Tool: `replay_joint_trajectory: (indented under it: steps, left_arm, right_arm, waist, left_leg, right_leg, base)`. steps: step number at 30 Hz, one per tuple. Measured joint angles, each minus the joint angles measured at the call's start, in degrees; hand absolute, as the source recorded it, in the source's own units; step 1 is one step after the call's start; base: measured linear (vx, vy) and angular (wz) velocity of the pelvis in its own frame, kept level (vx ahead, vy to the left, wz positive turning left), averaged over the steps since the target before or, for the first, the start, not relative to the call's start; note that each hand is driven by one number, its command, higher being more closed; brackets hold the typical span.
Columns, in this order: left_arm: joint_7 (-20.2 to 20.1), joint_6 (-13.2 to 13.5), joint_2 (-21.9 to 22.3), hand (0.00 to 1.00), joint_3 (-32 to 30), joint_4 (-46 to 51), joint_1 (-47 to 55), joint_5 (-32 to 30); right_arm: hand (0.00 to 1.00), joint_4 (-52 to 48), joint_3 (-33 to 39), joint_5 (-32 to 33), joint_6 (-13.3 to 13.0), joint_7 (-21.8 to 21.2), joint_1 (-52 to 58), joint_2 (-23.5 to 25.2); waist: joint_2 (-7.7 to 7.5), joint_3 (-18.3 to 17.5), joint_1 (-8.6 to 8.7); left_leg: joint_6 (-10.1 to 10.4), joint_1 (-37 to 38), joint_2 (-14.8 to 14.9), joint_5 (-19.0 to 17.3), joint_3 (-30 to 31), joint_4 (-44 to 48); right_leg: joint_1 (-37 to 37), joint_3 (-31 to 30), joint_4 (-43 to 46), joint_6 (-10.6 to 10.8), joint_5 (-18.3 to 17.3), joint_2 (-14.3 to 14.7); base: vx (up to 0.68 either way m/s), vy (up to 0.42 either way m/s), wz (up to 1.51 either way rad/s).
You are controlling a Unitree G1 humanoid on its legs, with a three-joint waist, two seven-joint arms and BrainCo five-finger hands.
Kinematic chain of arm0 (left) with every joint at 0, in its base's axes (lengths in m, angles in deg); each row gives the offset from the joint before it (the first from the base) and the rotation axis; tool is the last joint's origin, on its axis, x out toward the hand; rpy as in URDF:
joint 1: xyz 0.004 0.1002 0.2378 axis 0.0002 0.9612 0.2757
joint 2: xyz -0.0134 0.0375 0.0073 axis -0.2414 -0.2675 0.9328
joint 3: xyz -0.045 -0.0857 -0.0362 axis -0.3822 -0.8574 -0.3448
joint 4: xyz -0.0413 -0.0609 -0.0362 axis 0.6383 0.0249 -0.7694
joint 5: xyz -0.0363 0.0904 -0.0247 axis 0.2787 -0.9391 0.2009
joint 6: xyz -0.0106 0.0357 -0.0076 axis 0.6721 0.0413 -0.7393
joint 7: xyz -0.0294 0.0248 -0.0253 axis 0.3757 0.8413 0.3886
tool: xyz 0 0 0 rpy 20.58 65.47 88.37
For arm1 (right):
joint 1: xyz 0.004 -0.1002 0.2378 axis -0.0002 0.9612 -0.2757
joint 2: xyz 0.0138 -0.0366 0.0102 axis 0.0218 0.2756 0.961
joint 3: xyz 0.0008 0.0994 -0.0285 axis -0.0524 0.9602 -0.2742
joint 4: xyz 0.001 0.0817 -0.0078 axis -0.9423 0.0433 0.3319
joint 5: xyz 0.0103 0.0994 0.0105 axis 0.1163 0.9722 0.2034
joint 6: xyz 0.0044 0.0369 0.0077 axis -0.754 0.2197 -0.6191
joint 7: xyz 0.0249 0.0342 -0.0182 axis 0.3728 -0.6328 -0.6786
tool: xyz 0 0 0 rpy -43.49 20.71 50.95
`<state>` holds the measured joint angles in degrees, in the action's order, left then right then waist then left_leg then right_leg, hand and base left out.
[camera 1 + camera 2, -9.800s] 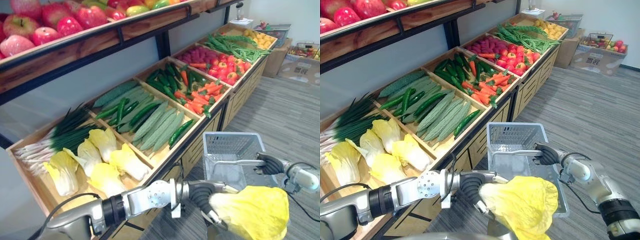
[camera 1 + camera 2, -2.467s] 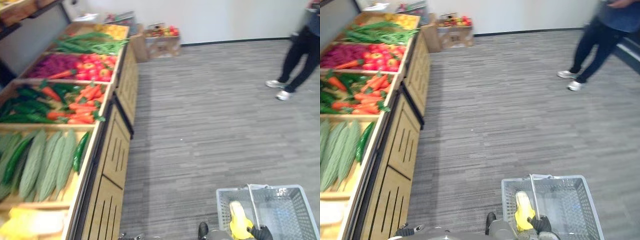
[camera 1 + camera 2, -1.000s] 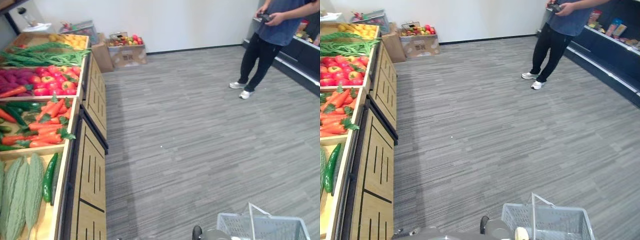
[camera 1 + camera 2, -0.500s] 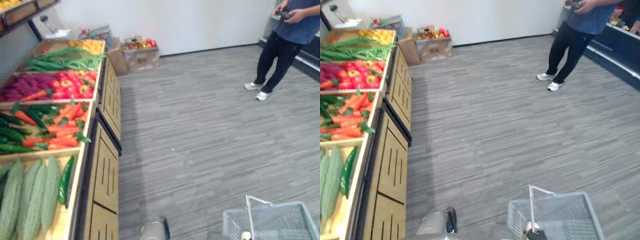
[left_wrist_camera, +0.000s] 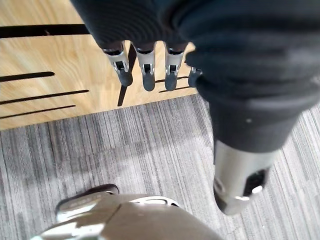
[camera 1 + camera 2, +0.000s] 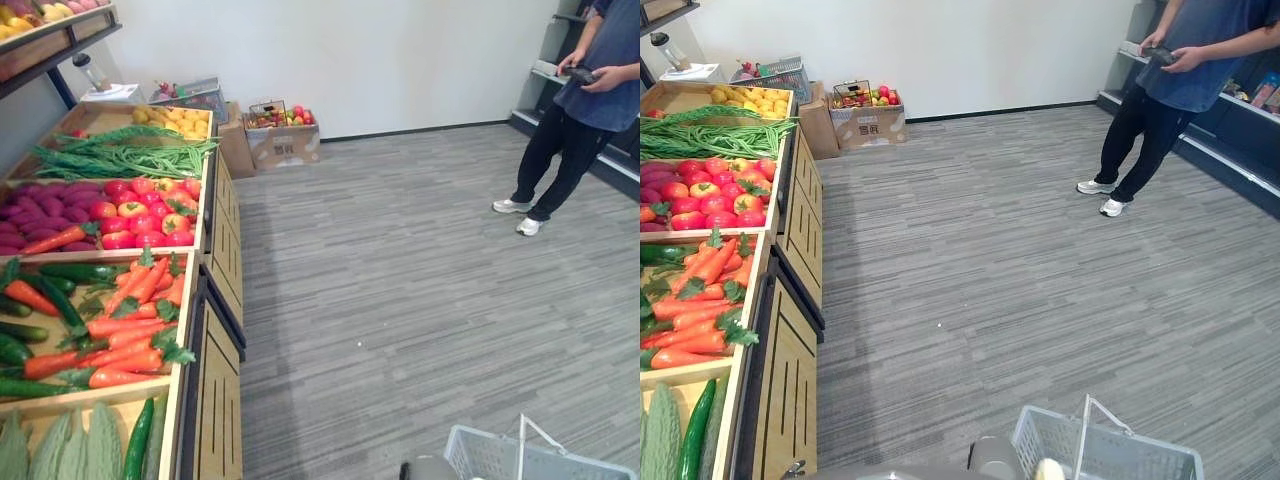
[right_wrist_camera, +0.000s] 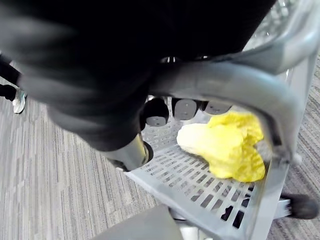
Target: Pick vegetable in the basket
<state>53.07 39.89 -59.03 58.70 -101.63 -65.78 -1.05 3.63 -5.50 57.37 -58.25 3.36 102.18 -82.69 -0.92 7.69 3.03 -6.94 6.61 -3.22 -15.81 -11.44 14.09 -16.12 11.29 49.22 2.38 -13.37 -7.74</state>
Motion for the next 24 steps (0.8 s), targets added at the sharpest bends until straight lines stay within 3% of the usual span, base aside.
replay_joint_trajectory:
  steps: [2,5,7,9,10,13,14,15,16,19,21,24]
  left_arm:
    - [0.74,0.01,0.75,0.00,-2.29,0.64,0.04,-0.30]
    - [1.20,0.01,1.14,0.00,-3.47,1.26,0.34,-0.36]
    - [1.18,-0.01,1.27,0.00,-4.78,1.86,0.02,-0.66]
    - [1.57,-0.09,2.24,0.00,-5.84,2.69,0.01,-0.75]
    - [1.94,-0.14,3.14,0.00,-6.58,3.24,0.19,-0.74]
    - [2.14,-0.24,3.79,0.00,-8.05,3.43,0.37,-0.20]
    - [2.08,-0.25,3.98,0.00,-9.24,3.72,0.19,-0.16]
    - [2.03,-0.26,4.28,0.00,-10.31,4.31,0.22,-0.16]
    - [2.01,-0.24,4.52,0.00,-10.71,4.44,0.27,-0.18]
    - [2.02,-0.24,4.59,0.00,-11.00,4.45,0.32,-0.12]
    - [2.05,-0.27,4.75,0.00,-10.83,4.48,0.71,-0.04]
    - [2.14,-0.66,4.78,0.00,-10.47,4.35,0.92,-0.06]
  right_arm:
    - [1.00,-0.50,-0.02,0.01,-0.41,0.04,1.06,1.68]
    - [1.00,-0.86,-0.16,0.00,-0.65,0.25,2.11,2.76]
    - [1.00,-0.92,-0.98,0.02,-0.45,1.02,2.16,2.72]
    - [1.00,-1.64,-1.95,0.57,0.46,1.88,2.17,2.02]
    - [1.00,-2.66,-1.99,0.59,0.90,1.95,2.32,1.64]
    - [1.00,-3.14,-3.86,0.40,1.33,1.83,1.31,-0.27]
    - [1.00,-3.45,-4.07,0.34,1.57,1.48,0.87,-0.37]
    - [1.00,-3.88,-4.10,0.06,2.02,1.24,0.85,-0.17]
    - [1.00,-4.19,-4.12,-0.25,2.24,1.09,1.04,-0.19]
    - [1.00,-4.70,-4.15,-1.82,2.57,0.88,1.12,-1.19]
    - [1.00,-4.72,-3.88,-2.74,2.55,0.02,0.23,-1.24]
    - [1.00,-4.74,-3.06,-2.77,2.09,-0.14,-1.21,-1.14]
  waist:
    - [0.12,0.63,-0.03]
    - [-0.15,0.63,-0.13]
    - [-0.68,0.59,-0.04]
    - [-0.17,0.28,-0.07]
    - [0.98,0.21,-0.27]
    - [1.92,-0.07,-0.76]
    - [2.08,-0.17,-0.65]
    - [2.12,-0.22,-0.62]
    - [1.92,-0.16,-0.71]
    - [2.15,-0.32,-1.75]
    - [2.12,-0.32,-1.92]
    - [1.94,-0.20,-2.49]
  left_leg:
    - [1.56,1.99,1.74,-1.24,1.91,-0.52]
    - [3.71,4.71,2.99,-4.30,5.44,-1.06]
    - [4.99,4.85,2.92,-7.00,7.73,0.22]
    - [7.12,6.02,4.51,-8.75,10.02,0.04]
    - [7.98,7.41,6.39,-8.92,10.53,0.22]
    - [10.94,4.97,9.02,-6.38,10.70,9.20]
    - [10.37,0.36,10.20,-3.36,10.66,19.80]
    - [10.61,-4.79,12.01,2.88,10.87,31.52]
    - [10.74,-7.13,13.06,5.57,10.90,36.69]
    - [9.84,-16.45,17.13,6.87,8.43,52.52]
    - [9.36,-19.77,18.67,6.67,7.17,52.68]
    - [10.22,-21.94,18.12,4.43,5.14,44.50]
  right_leg:
    - [-1.29,1.42,-14.90,1.04,1.13,1.22]
    - [-1.58,-0.55,-28.49,2.04,4.05,1.65]
    - [-1.94,-2.27,-30.95,1.23,7.42,0.47]
    - [-2.37,-1.01,-27.73,0.40,11.61,0.88]
    - [-2.35,-0.03,-25.21,-1.26,10.30,2.14]
    - [-1.13,1.46,-21.95,-3.44,5.77,4.02]
    - [0.69,2.32,-22.31,-3.86,3.96,4.77]
    - [3.35,3.14,-23.47,-4.55,2.86,5.53]
    - [4.72,3.71,-24.24,-4.62,2.60,6.00]
    - [12.42,5.06,-28.83,-5.21,0.95,6.78]
    - [15.69,5.85,-31.75,-4.86,1.04,6.74]
    - [19.25,6.29,-35.02,-4.48,1.27,6.37]
  base:
    - [0.29,0.003,0.41]
    - [0.40,-0.105,0.43]
    - [0.38,-0.215,0.53]
    - [0.47,-0.294,0.62]
    - [0.60,-0.349,0.44]
    - [0.53,-0.332,0.04]
    - [0.39,-0.265,0.18]
    - [0.37,-0.251,0.21]
    - [0.29,-0.178,0.24]
    - [0.34,-0.158,0.21]
    - [0.29,-0.084,0.27]
    - [0.24,0.023,0.14]
